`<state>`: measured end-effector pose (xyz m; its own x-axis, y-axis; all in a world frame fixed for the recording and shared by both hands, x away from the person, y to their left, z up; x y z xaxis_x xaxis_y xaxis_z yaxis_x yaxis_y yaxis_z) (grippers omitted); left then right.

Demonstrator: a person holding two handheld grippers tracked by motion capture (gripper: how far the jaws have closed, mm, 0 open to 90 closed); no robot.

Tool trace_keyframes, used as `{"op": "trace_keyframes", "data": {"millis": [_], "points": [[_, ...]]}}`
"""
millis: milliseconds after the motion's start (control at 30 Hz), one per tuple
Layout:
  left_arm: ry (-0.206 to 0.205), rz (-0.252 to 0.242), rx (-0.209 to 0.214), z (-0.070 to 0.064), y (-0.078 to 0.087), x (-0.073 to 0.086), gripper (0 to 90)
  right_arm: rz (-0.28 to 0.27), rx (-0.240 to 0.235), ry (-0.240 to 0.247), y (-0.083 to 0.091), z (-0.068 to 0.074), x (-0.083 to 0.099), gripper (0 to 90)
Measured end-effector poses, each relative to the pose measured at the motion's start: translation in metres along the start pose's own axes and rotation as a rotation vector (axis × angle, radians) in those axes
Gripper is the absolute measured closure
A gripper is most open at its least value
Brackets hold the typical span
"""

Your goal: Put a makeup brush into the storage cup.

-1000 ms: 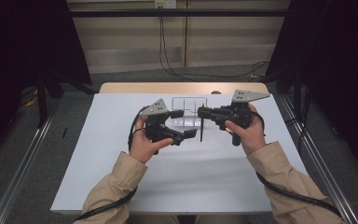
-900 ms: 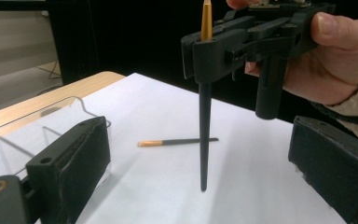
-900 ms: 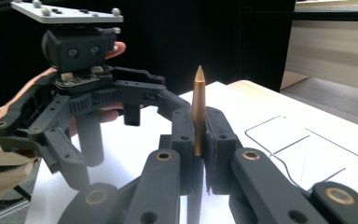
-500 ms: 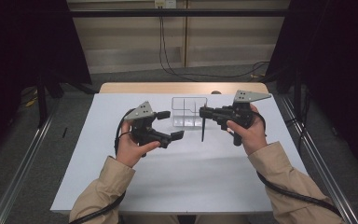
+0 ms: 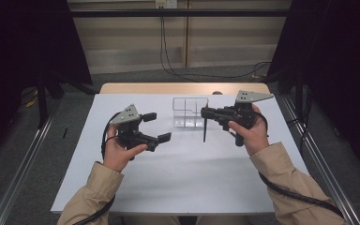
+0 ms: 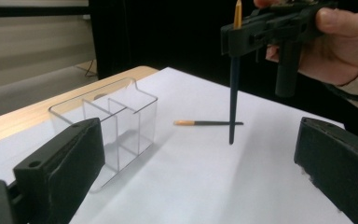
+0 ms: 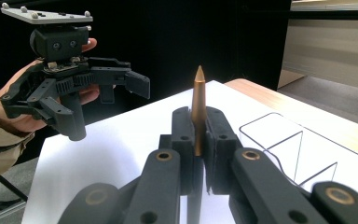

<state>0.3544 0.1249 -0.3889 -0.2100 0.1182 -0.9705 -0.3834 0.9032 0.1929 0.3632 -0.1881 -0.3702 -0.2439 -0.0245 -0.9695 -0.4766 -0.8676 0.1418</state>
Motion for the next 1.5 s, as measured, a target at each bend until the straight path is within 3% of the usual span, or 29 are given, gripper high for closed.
{"op": "trace_keyframes", "data": {"millis": [133,567,967,1500], "points": [[0.013,-0.005,0.000,0.000,0.005,0.001,0.6,-0.004,0.001,0.000,0.001,0.000,0.000,84.1],[-0.021,-0.028,-0.007,0.002,0.026,0.005,0.0,-0.007,0.006,0.006,0.004,-0.002,-0.001,84.1],[-0.029,-0.056,-0.044,0.005,0.055,0.011,0.0,-0.008,0.007,0.009,0.004,-0.002,0.000,84.1],[-0.030,-0.071,-0.061,0.002,0.074,0.019,0.0,-0.014,0.013,0.012,0.006,-0.004,0.000,84.1]]}}
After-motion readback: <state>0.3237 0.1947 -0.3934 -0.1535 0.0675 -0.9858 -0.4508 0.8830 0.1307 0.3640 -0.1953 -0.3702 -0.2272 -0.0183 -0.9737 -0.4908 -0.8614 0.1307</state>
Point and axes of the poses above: each handheld gripper's, and its own axes: y roughly backward along the jaws, x roughly out of its underside, z roughly to its left, the point moved 2 cm from there along -y, roughly forward along the jaws, and after that the axes turned 4 degrees about -z, right-handed, at the moved point
